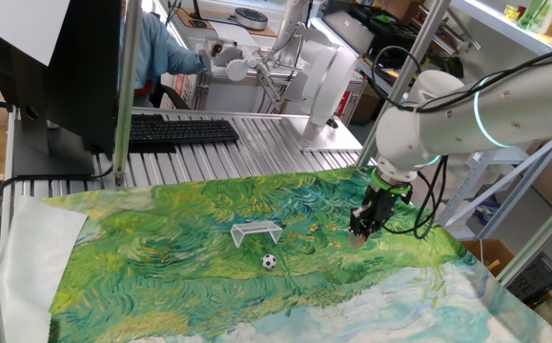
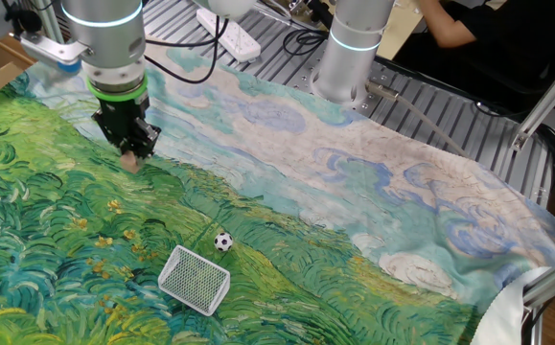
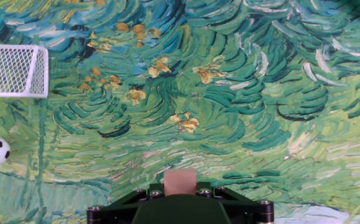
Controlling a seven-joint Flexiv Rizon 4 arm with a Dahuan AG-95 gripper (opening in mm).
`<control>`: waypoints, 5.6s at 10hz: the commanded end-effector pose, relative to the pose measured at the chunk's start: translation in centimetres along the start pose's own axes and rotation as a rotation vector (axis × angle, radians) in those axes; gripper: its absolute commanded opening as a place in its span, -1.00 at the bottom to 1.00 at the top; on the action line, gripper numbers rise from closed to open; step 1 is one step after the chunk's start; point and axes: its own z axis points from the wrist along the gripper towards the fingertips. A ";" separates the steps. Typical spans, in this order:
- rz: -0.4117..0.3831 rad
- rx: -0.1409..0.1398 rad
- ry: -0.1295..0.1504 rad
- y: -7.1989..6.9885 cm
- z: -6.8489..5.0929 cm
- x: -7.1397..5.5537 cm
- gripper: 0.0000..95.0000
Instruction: Pick up the small block on the left and move it to the right
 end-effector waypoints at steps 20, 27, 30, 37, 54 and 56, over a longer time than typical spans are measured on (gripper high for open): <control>0.115 -0.002 0.022 7.8 2.0 1.0 -1.00; 0.134 -0.004 0.020 9.3 3.4 1.6 -1.00; 0.131 0.000 0.022 9.1 3.8 1.6 -1.00; 0.124 0.014 0.022 9.1 3.8 1.6 -0.60; 0.124 0.014 0.022 9.1 3.8 1.6 -0.60; 0.259 0.013 0.006 9.1 3.8 1.6 1.00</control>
